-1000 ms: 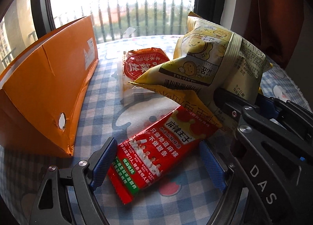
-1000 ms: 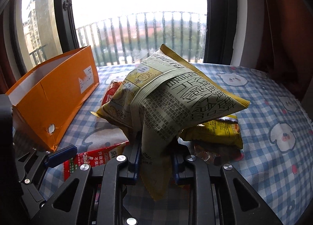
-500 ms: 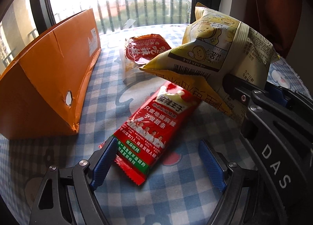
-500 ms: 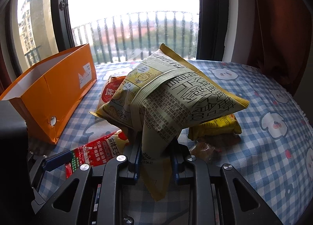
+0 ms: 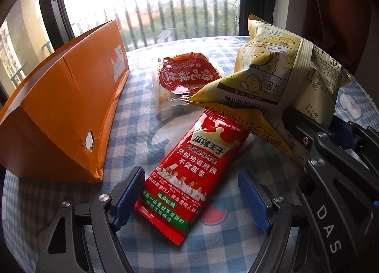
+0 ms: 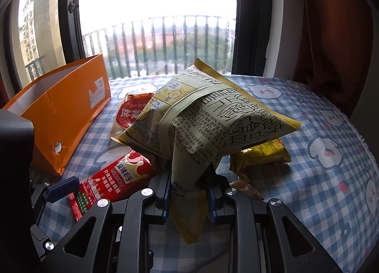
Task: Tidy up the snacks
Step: 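Lower the left tool onto the red spicy-strip packet and close it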
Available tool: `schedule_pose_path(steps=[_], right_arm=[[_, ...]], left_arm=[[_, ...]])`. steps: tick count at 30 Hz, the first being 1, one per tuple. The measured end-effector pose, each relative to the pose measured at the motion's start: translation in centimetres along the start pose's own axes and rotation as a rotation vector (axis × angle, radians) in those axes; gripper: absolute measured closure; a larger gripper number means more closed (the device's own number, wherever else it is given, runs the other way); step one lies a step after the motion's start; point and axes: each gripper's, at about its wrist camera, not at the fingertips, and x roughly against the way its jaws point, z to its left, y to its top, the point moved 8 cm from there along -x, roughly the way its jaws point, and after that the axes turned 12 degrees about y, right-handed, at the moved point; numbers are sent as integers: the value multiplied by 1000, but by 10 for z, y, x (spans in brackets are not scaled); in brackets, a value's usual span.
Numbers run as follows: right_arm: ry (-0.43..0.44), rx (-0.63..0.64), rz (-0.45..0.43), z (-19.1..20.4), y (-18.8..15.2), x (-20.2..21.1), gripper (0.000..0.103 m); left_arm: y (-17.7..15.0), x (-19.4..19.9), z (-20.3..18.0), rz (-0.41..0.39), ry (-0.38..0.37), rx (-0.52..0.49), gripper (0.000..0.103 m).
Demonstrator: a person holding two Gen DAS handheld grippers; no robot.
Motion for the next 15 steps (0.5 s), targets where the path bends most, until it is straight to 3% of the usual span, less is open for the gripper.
schedule_pose_path(steps=[15], right_arm=[[-18,-17,-9,-7,13,-12,76]], left_arm=[[20,-22,-6,3,-37,8,21]])
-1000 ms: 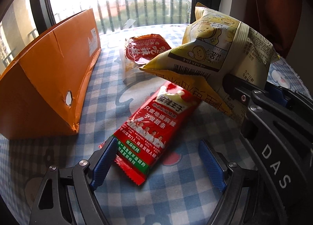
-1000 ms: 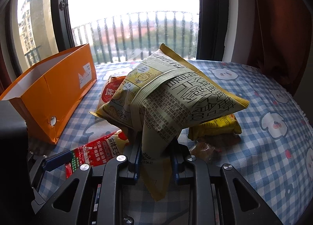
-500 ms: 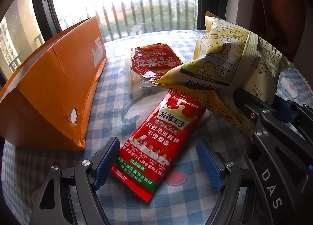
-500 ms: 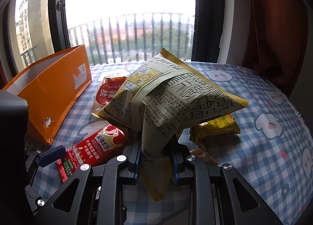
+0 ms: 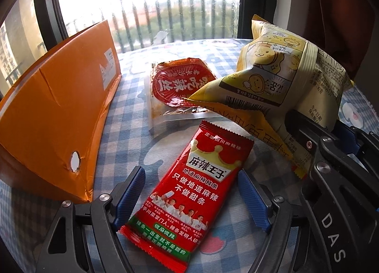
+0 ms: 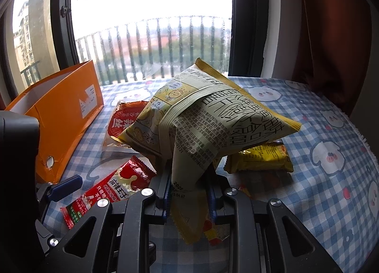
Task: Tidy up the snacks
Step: 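Lower the left tool onto the red spicy-strip packet and close it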
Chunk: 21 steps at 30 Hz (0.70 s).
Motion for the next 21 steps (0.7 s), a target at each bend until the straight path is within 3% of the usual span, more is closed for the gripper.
schedule_pose_path(steps=[3,5,13,21], right_arm=[[-5,2,7,-1,0,-4,76],[9,-5,13,0,0,-6,76],[32,-19,27,1,-1,-6,76],[65,-27,30,6,-4,2,76]], left_arm=[[1,-2,-1,-2,-22,8,23],[0,0,-2,4,-49,4,31],[-5,10,-3,9,-42,10,59],[-12,23,-3,13,-62,34,66]])
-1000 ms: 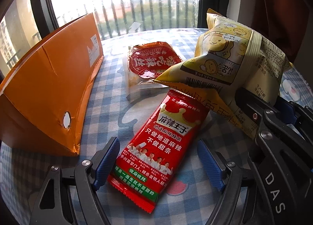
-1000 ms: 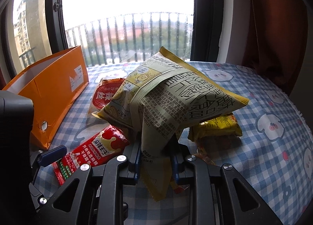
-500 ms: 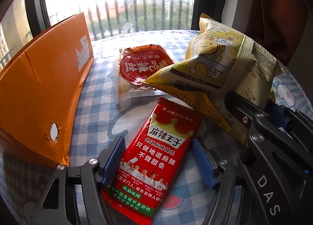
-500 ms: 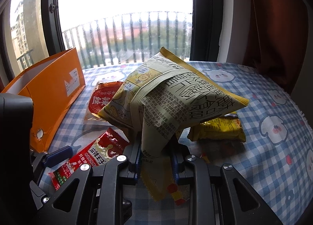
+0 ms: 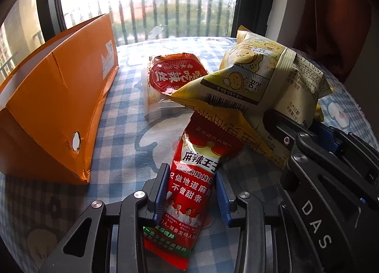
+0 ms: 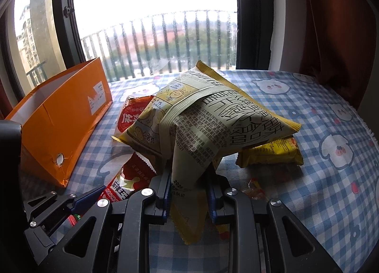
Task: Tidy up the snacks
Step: 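Lower the left tool onto the red spicy-strip packet and close it, then lift both held packets and carry them over the orange box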
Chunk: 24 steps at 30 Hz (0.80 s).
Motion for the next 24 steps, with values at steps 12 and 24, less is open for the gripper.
schedule_pose_path(steps=[12,24], right_arm=[[14,18,-69,10,5,35,76],[55,48,-159,16,31,70,76]], left_arm=[[3,40,6,-99,25,18,66],[27,82,14,-201,55,65,66]])
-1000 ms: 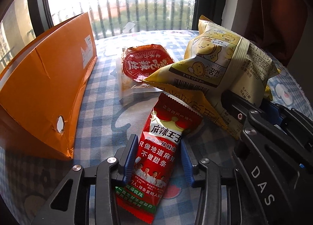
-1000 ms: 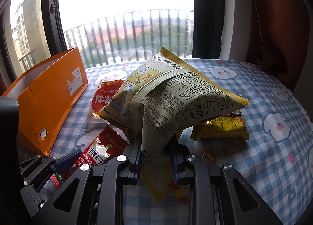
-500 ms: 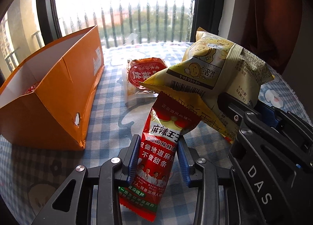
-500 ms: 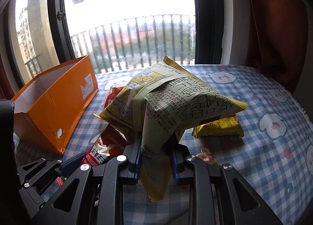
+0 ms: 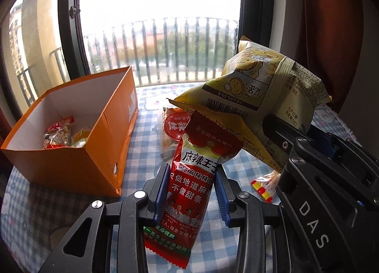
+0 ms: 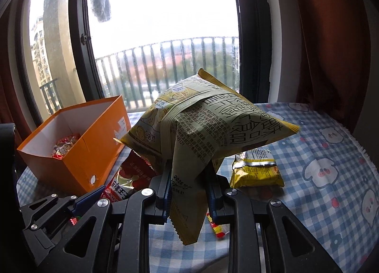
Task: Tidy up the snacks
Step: 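Lift both held packets and carry them over the orange box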
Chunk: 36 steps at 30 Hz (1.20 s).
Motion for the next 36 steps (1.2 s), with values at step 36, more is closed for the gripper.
schedule_pose_path(steps=[36], right_arm=[[137,61,-163,50,116,-10,76]], left_arm=[[99,22,57,-193,87,80,66]])
